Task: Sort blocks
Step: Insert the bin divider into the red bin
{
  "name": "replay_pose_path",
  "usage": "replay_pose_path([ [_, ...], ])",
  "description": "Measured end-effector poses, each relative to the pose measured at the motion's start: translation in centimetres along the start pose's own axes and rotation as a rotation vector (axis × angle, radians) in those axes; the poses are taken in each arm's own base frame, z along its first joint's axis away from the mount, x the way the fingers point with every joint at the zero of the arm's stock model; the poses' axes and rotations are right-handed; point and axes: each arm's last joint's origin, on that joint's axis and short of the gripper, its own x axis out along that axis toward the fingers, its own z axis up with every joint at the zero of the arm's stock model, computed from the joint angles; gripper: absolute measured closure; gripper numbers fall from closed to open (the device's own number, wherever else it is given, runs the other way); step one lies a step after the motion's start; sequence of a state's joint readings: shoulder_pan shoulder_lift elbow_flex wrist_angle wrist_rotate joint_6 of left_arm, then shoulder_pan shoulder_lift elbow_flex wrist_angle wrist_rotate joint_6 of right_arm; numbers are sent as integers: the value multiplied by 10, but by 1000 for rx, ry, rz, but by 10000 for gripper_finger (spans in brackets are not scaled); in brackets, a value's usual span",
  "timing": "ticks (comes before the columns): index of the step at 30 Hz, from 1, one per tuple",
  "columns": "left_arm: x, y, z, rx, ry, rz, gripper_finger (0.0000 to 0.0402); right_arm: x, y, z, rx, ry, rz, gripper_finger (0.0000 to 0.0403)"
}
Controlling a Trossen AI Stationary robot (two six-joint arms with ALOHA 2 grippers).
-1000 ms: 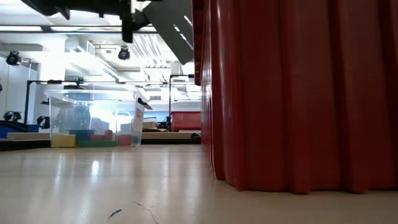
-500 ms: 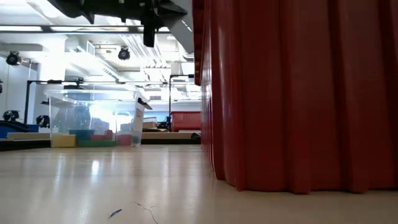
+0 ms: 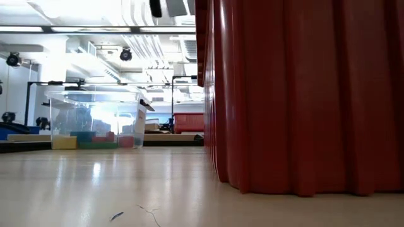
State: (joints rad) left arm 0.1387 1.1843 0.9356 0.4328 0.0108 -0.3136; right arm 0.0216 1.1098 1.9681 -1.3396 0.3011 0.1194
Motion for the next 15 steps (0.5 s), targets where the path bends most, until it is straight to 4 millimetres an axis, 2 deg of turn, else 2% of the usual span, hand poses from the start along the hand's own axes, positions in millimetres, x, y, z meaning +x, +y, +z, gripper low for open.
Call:
replay_pose_path([
  [4,13,-7,10,62,33,-14,399,-18,-6,-7,21,-58,8,402],
  [7,20,-10,18,75,43,-17,400,-22,-9,-17,51,-101,9,402],
  [11,29,-8,11,63,112,-19,400,-10,-7,-33,73,-173,33,402],
  [15,32,-11,17,53,88,-32,401,6,-4,-57,96,-200,54,403],
])
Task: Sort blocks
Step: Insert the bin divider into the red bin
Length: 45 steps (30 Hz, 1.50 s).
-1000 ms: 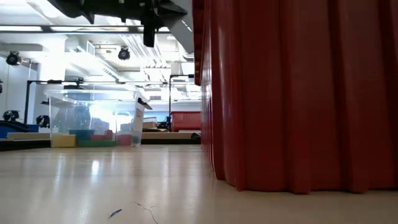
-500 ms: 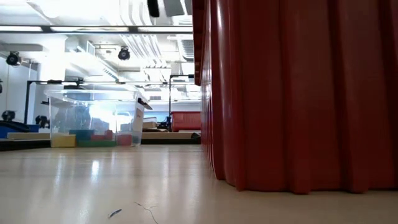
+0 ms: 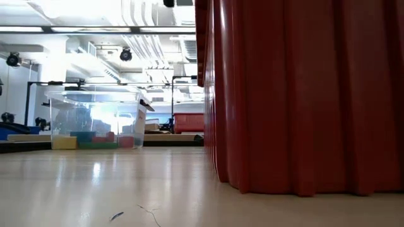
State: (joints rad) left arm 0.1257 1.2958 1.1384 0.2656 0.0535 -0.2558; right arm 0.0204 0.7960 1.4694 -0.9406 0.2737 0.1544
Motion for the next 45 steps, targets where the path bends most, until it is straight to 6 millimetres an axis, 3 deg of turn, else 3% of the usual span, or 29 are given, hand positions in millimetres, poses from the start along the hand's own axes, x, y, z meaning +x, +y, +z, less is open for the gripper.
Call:
replay_pose_path([
  [10,3,0,-3,-19,7,-16,401,-12,-14,-76,153,-84,45,403],
  [17,11,0,-9,-62,7,-11,401,-4,-19,-116,190,-78,35,403],
  [23,21,3,-21,-70,30,-5,401,-5,-21,-127,193,-121,41,403],
  [45,46,10,-47,-14,31,-49,401,-26,-32,-132,98,-218,-102,403],
])
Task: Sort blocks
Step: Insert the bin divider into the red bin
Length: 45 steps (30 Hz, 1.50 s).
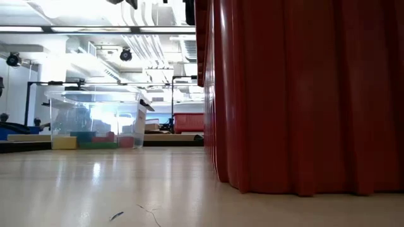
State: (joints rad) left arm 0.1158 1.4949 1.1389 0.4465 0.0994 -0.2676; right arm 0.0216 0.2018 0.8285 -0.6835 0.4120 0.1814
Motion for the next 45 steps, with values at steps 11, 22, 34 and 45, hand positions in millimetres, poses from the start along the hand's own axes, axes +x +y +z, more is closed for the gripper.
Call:
replay_pose_path([
  [11,8,3,-6,5,-37,-1,401,-4,-2,2,-27,-16,-14,403],
  [22,20,8,-19,7,-58,-6,401,-20,-8,6,-33,60,-15,403],
  [34,21,12,-21,33,-53,9,401,-16,-9,-4,-92,124,-57,403],
  [45,20,21,-19,37,-66,52,401,-12,-8,-10,-101,148,-71,403],
])
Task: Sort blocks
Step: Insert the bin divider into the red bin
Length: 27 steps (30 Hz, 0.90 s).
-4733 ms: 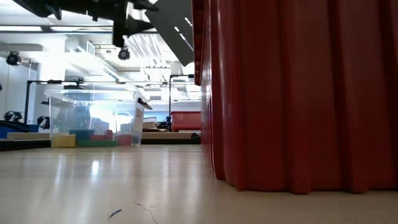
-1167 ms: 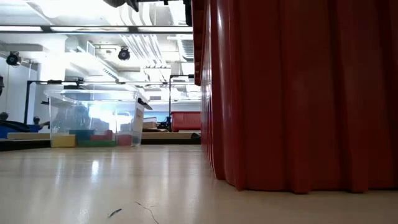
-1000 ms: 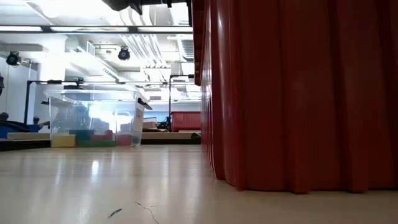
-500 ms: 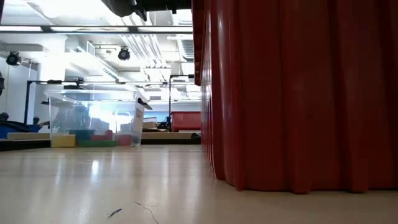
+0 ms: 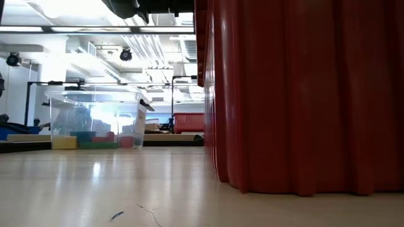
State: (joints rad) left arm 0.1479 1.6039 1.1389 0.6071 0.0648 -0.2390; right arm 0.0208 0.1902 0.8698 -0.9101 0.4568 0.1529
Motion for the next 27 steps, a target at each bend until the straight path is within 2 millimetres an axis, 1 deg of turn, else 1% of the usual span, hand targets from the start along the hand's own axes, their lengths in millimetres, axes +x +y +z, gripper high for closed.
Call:
replay_pose_path([
  [6,0,2,0,45,-6,26,401,0,0,1,-10,-7,-10,403],
  [18,0,2,1,48,-8,29,401,0,0,2,-20,-19,-12,403],
  [20,1,3,-2,44,-2,30,401,0,0,2,-29,-19,-14,403],
  [27,8,8,-19,13,45,30,401,0,-1,-1,-33,3,-37,403],
])
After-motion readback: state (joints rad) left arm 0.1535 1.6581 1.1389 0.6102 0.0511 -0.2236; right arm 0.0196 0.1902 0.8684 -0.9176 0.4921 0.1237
